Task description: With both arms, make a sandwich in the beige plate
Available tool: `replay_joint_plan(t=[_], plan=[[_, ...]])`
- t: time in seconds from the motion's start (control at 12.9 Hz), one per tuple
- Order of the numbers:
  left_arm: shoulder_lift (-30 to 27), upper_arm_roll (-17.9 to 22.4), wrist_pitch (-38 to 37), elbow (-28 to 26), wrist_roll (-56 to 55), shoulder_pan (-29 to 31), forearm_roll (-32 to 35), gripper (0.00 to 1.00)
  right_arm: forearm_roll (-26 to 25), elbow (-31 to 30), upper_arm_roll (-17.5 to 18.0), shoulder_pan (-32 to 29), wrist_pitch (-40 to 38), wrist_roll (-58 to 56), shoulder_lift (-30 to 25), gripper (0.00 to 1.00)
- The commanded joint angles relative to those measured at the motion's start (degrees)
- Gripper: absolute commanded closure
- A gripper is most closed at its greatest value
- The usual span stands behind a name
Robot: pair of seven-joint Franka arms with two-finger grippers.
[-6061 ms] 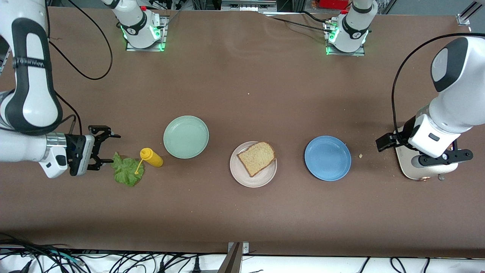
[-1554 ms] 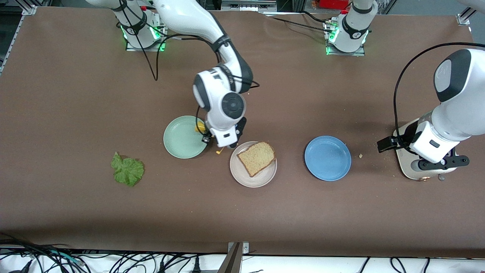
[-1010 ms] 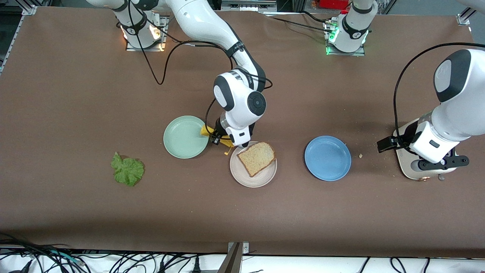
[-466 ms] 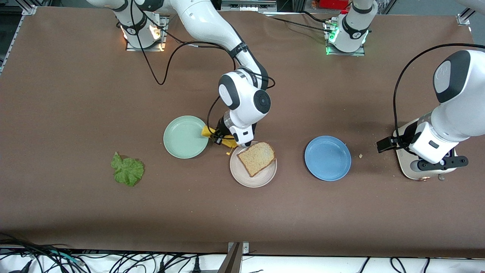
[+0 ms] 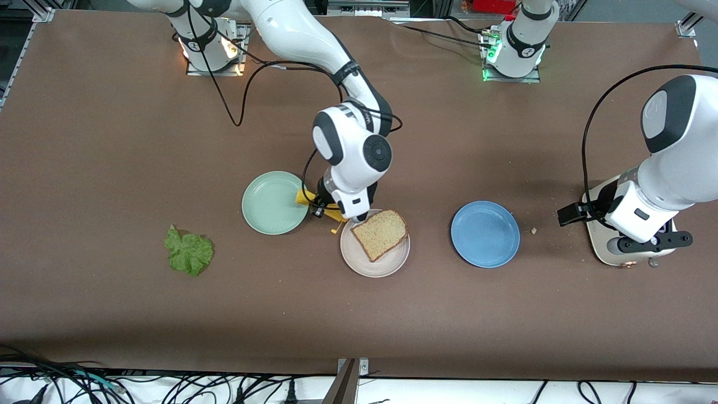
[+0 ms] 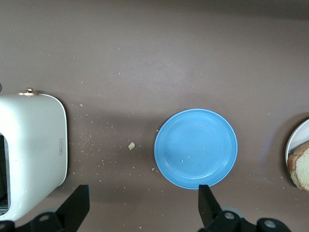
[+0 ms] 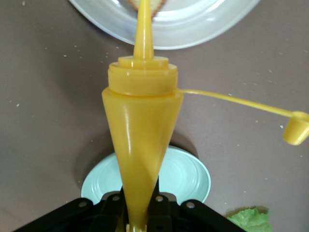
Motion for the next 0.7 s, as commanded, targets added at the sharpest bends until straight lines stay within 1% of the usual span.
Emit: replay_joint_plan(t=[0.0,0.08,0.23,0.39,0.47,0.62], plan=[[-0.07,-0.50,0.02,0.12,1.68,0.78,-1.27,0.01,-0.82,-3.97,7.02,-6.89,-1.04,-4.04,-8.83,1.00],[-0.07,-0.50,0.02,0.12,1.77,0.78,-1.27,0.01,-0.74,-5.64,10.88,-10.13,-0.86,-4.58,-11.82,1.00],[-0.07,-0.50,0.11,0.12,1.77,0.78,-1.27,0.01,-0.74,-6.62,20.36,-19.26,-1.21,-5.63,-16.40,1.00],[0.02,-0.50,0.11,0.12,1.94,0.69,-1.27,0.01,-0.21,-6.54,28.37,-29.19,-1.21,-11.32,-18.26,1.00],[-0.07,-0.41,0.11,0.12,2.29,0.78,-1.36,0.01,-0.03,-6.54,33.45,-34.81,-1.30,-14.22,-18.70,1.00],[0.02,-0.41,0.11,0.12,2.30,0.69,-1.36,0.01,-0.03,-6.54,40.85,-44.22,-1.39,-20.63,-19.23,1.00]])
